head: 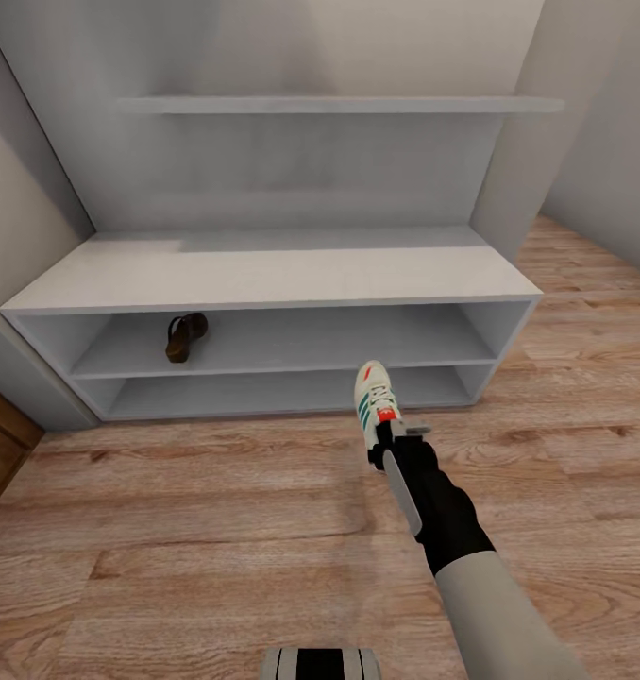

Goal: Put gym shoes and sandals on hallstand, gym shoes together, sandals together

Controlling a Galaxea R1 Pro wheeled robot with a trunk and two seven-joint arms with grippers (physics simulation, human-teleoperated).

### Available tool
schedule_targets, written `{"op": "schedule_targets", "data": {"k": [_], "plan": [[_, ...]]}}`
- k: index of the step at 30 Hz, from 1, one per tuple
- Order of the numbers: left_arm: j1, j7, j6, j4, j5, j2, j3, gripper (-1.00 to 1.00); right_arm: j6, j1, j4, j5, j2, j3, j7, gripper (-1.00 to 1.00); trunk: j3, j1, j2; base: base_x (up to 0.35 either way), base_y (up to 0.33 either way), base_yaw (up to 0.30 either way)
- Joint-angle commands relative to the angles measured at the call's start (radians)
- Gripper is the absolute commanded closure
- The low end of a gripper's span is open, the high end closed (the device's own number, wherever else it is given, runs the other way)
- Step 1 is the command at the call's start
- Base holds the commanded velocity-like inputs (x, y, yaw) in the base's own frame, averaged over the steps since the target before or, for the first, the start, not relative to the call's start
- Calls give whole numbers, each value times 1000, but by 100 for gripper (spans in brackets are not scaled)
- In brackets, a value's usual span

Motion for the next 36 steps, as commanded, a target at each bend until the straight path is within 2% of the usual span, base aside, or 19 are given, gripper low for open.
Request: {"op": "schedule_targets", "data": {"k": [1, 15, 36], "plan": [[-1, -8, 1, 1, 6, 0, 3, -100, 3, -1, -6, -10, 0, 1, -9, 100, -1, 0, 0, 0, 0, 0], [-1, -8, 1, 1, 6, 0, 2, -100, 3, -1, -49, -9, 0, 2, -9, 100, -1, 0, 0, 40, 0, 0], [-1, -8, 1, 10, 6, 1, 2, -100, 4, -1, -48, -9, 0, 2, -9, 100, -1, 0, 0, 319, 0, 0]]}}
